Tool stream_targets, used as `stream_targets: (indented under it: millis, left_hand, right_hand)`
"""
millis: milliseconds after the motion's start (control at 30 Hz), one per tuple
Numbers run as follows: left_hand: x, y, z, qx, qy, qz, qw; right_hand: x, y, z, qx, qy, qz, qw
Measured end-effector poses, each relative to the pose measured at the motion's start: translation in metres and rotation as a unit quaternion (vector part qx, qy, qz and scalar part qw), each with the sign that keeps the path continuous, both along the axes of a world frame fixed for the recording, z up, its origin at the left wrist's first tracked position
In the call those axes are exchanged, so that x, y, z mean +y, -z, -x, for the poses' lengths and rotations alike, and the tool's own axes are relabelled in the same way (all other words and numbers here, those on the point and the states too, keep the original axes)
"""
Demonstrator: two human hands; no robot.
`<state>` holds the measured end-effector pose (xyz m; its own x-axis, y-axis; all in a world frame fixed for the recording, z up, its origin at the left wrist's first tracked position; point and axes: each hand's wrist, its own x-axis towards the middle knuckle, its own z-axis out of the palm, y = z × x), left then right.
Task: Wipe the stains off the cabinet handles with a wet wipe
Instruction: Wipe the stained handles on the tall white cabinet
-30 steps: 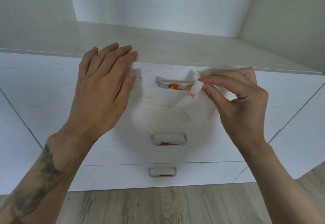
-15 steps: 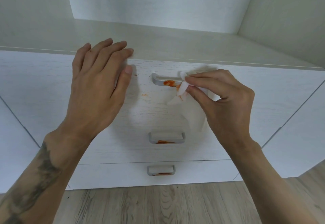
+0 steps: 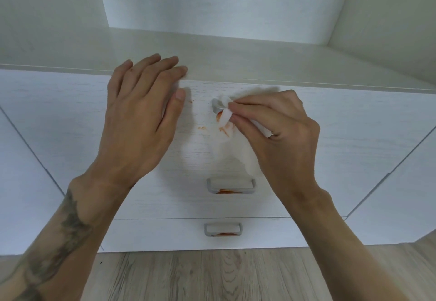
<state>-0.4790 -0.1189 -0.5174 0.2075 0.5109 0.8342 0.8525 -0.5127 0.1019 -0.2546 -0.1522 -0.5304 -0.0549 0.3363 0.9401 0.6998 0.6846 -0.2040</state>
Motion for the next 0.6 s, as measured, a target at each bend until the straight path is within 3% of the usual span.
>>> stream_targets:
  millis: [200, 367, 600]
  left_hand:
    - [0.0, 0.0, 0.001, -0.002, -0.002, 0.003, 1.0]
    - [0.0, 0.0, 0.0, -0.001, -0.002, 0.001, 1.0]
    - [-0.002, -0.001, 0.003, 0.001, 0.007, 0.003, 1.0]
  right_hand:
    - [-0.004, -0.001, -0.023, 0.009, 0.017, 0.008, 1.0]
    - [0.001, -0.003, 0.01, 0.005, -0.009, 0.006, 1.0]
    - [-0.008, 0.0, -0.024, -0.006, 0.046, -0.002, 0.999]
